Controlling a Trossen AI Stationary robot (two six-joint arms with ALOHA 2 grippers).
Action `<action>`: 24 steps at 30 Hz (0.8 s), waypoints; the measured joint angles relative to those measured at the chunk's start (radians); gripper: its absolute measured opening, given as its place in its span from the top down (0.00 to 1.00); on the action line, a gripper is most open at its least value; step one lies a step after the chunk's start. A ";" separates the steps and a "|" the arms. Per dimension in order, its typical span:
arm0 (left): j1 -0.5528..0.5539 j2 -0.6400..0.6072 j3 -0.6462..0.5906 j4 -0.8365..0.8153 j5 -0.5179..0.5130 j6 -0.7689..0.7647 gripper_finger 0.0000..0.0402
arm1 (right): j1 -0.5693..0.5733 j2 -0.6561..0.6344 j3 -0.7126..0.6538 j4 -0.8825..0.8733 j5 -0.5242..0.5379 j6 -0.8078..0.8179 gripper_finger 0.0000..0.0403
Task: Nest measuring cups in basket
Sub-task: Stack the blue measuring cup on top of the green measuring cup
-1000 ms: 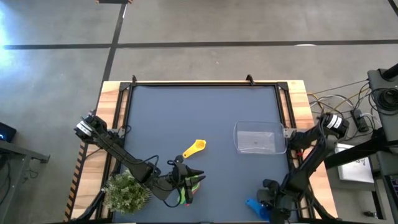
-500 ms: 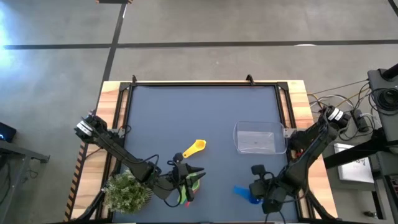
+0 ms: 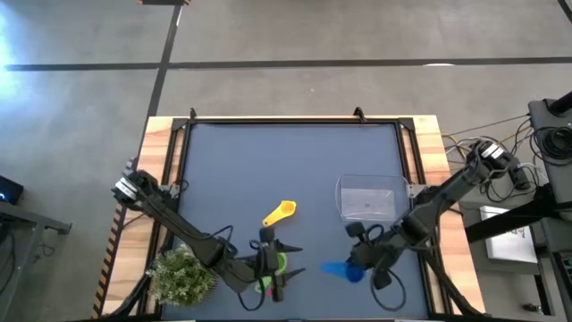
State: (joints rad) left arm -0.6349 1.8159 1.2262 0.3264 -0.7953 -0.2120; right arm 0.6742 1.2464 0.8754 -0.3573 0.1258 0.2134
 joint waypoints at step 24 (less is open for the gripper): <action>0.074 0.533 0.944 -1.095 0.099 -0.067 0.38 | -0.134 0.027 -0.027 0.060 -0.121 -0.082 0.98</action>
State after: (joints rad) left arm -0.5613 2.3486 2.1701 -0.7687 -0.6962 -0.2785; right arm 0.5402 1.2729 0.8482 -0.2975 0.0043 0.1310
